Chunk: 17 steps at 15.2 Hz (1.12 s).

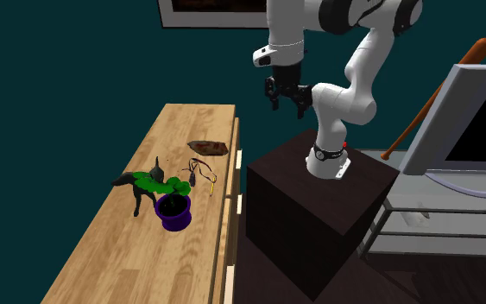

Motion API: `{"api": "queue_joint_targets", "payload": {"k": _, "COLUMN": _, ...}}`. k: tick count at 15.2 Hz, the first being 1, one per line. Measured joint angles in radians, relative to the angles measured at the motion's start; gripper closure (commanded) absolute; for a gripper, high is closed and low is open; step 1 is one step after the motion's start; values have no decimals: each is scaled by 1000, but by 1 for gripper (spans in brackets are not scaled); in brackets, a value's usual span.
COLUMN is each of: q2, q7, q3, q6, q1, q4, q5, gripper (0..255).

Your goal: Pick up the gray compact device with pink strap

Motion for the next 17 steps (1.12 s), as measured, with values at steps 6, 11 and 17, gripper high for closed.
{"api": "queue_joint_targets", "payload": {"k": 6, "q2": 124, "q7": -167, "q3": -120, "q6": 135, "q1": -29, "q4": -28, "q5": -84, "gripper": 0}}
{"api": "queue_joint_targets", "payload": {"k": 11, "q2": 260, "q7": -289, "q3": -206, "q6": 248, "q1": -40, "q4": -14, "q5": -123, "gripper": 0}}
{"api": "queue_joint_targets", "payload": {"k": 17, "q2": 466, "q7": -453, "q3": -307, "q6": 383, "q1": -49, "q4": 45, "q5": -131, "gripper": 0}}
